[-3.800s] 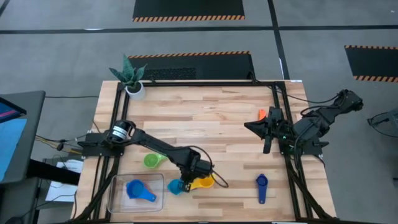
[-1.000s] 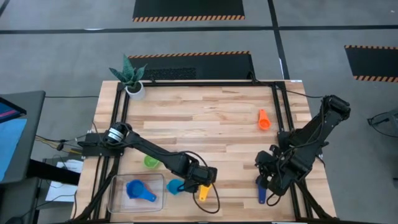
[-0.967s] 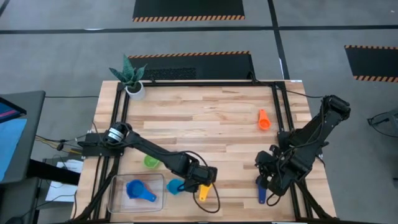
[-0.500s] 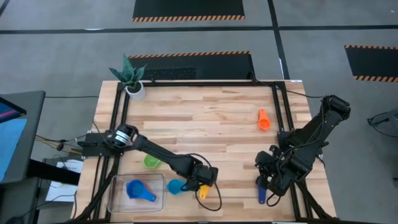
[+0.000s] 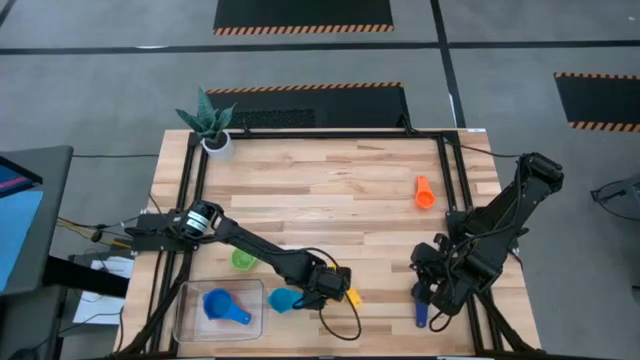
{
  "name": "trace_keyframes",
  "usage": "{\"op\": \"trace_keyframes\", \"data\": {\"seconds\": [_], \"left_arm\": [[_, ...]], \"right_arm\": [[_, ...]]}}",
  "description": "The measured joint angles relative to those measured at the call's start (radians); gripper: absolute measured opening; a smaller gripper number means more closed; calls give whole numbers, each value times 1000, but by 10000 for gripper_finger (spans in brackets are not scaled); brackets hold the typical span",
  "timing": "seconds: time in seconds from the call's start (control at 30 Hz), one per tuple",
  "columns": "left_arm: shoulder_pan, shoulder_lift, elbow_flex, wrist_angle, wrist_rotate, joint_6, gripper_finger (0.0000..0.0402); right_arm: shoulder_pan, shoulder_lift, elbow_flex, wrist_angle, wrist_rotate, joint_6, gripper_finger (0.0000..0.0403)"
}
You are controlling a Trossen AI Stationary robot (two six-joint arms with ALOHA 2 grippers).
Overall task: Nest measuring cups in basket
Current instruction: Stack the yellow measuring cup on top of the blue measuring cup in the transparent bin
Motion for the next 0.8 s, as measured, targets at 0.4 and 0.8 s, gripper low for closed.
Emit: {"op": "trace_keyframes", "data": {"seconds": [0.4, 0.8], "left_arm": [[4, 0, 90, -266, -56, -519, 2], [-1, -51, 642, -740, 0, -1006, 1]], "right_arm": [[0, 0, 0, 0, 0, 1, 24], [-1, 0, 0, 4, 77, 66, 25]]}}
